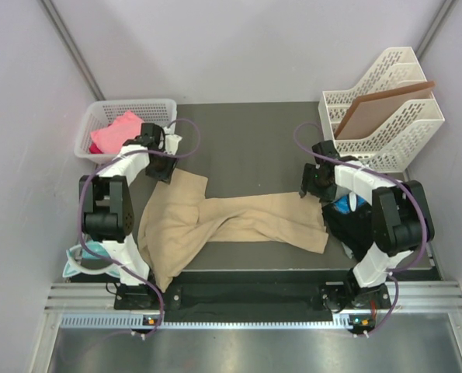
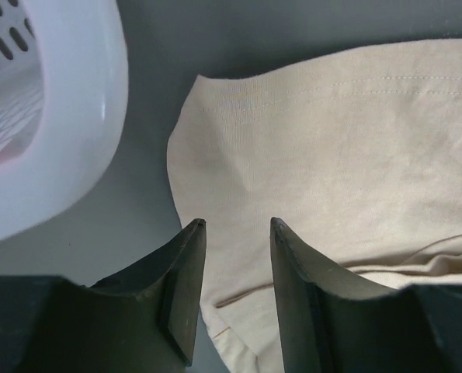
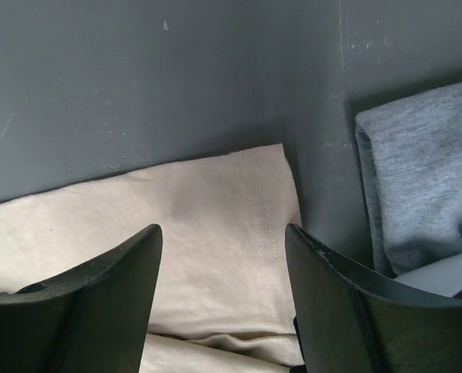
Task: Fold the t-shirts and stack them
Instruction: Flatten out the tshirt
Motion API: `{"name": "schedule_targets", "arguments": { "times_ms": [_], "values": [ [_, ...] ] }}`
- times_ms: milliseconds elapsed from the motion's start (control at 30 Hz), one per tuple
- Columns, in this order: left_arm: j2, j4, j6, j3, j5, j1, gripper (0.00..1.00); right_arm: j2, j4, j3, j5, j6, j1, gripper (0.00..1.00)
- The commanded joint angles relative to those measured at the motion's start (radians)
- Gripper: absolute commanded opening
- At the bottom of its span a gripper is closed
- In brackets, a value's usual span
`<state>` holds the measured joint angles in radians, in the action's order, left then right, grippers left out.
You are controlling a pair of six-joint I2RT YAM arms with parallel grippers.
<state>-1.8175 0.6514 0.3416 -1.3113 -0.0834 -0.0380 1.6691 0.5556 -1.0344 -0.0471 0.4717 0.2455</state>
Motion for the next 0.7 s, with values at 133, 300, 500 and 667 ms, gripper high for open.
{"name": "schedule_targets", "arguments": {
  "times_ms": [133, 300, 500, 667],
  "values": [
    [-0.085, -0.027, -0.016, -0.088, 0.016, 0.012, 0.48, 0.015, -0.075, 0.019, 0.013, -0.008, -0.011, 0.64],
    [-0.149, -0.03, -0.029, -0.143, 0.019, 0.032, 0.49, 0.029, -0.085, 0.022, 0.016, -0.011, -0.009, 0.63],
    [-0.195, -0.032, -0.032, -0.148, 0.02, 0.03, 0.49, 0.04, -0.089, 0.019, 0.024, -0.011, -0.011, 0.6],
    [-0.203, 0.014, -0.015, -0.128, -0.036, 0.03, 0.49, 0.031, -0.095, 0.039, 0.03, -0.008, -0.011, 0.58]
  ]
}}
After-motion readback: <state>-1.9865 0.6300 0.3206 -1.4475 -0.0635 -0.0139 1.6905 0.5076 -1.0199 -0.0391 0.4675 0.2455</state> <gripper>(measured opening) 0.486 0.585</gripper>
